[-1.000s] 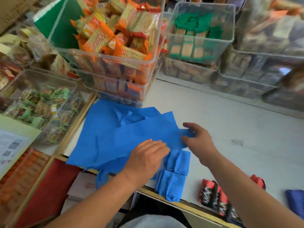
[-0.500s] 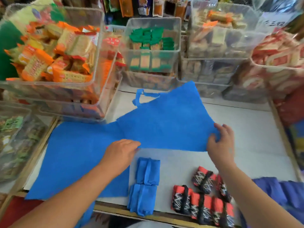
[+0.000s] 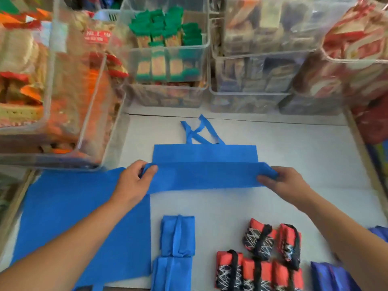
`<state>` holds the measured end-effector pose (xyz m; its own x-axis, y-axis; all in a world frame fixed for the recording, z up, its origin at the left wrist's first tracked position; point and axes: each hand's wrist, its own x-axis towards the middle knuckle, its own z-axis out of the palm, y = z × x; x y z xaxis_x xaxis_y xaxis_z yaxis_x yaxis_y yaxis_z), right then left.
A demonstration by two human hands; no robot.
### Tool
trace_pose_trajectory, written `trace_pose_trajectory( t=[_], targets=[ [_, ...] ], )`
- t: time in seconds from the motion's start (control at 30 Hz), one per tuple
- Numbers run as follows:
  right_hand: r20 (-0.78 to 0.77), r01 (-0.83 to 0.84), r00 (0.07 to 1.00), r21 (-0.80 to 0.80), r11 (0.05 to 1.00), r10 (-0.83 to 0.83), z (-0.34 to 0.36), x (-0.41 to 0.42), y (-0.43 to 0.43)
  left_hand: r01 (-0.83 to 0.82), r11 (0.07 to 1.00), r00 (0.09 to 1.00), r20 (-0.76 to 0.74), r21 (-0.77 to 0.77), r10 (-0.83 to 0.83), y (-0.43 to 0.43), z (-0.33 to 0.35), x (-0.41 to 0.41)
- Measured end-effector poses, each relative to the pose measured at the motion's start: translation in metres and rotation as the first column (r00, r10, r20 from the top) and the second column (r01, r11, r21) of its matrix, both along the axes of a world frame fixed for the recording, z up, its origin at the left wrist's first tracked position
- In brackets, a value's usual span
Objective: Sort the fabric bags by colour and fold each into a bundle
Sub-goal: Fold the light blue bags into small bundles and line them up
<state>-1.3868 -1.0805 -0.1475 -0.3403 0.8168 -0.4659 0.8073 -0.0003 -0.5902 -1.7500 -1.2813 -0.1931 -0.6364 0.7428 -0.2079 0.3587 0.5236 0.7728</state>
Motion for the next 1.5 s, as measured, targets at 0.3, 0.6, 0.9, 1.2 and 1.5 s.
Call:
trace_pose_trajectory(
  t=[0.3,0.6,0.9,1.2,1.5],
  targets=[
    [0.025,0.251,0.967,0.112,0.962,-0.255,-0.074,-0.051,0.047,0.231,0.838,0.796,-0.399,-0.494,-0.455,0.079,-0.031,-0.008],
    [0.382,-0.238,0.917,0.298,0.924,0.113,-0.155,-0.050,0.046,0.492,0.671,0.581,-0.364,-0.554,-0.728,0.081,-0.113,0.012],
    [0.493,-0.303,0.864,0.353,0.885,0.099,-0.174,-0.054,0.044,0.642,0.531,0.464,-0.271,-0.553,-0.843,0.076,-0.110,-0.002],
    [0.299,-0.556,0.826,0.570,0.605,0.477,-0.130,-0.066,0.008,0.754,0.565,0.258,-0.640,-0.334,-0.724,0.082,-0.097,0.005],
    [0.390,-0.609,0.793,0.508,0.609,0.468,-0.107,-0.030,0.067,0.642,0.571,0.539,-0.228,-0.512,-0.811,0.111,-0.068,-0.032]
  ],
)
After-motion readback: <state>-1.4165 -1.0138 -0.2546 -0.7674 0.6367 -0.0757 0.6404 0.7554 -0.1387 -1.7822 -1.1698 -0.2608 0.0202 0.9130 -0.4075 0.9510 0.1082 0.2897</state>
